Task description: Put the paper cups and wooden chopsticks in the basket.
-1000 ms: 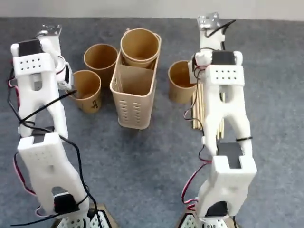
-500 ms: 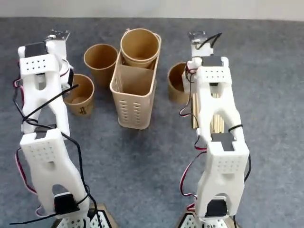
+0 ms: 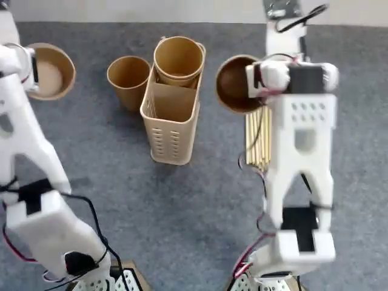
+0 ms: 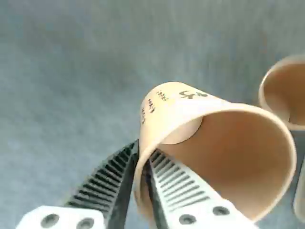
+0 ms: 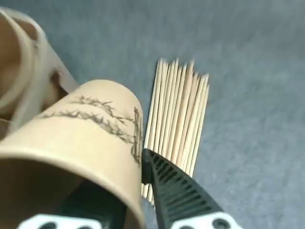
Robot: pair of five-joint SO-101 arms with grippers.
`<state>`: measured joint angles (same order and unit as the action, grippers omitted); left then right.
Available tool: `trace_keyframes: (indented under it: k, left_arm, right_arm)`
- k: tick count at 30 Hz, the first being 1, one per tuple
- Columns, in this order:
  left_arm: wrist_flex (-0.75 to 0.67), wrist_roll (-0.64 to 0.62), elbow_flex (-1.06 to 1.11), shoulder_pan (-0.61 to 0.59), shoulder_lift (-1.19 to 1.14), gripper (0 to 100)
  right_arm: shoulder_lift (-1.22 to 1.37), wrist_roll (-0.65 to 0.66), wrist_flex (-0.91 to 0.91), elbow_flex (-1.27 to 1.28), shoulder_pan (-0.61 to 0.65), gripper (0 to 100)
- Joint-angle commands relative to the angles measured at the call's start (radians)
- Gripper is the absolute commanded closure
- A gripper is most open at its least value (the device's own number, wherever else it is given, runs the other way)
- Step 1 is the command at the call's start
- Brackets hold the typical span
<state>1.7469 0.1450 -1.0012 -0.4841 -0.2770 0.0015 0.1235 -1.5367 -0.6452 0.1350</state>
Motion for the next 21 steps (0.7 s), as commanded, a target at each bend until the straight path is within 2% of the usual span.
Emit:
trace_keyframes:
  k: [1,9,12,17,21]
  left_arm:
    - [0.0,-0.049,-0.097,0.102,0.208,100]
    - [-0.068,-0.259,-0.082,0.461,0.275,99]
    - [-0.107,-0.275,0.018,0.572,0.275,99]
    - [-0.267,-0.31,0.222,0.602,0.275,99]
    - [-0.334,-0.327,0.325,0.624,0.275,99]
  right_arm:
    - [-0.15,-0.002,-0.041,-0.12,0.028,99.3]
    - [-0.22,-0.002,-0.039,-0.139,0.077,99.3]
    - [-0.219,0.021,-0.041,-0.137,0.07,99.3]
    - [-0.222,0.044,-0.053,-0.139,0.07,99.3]
    - [-0.219,0.044,-0.054,-0.137,0.07,99.3]
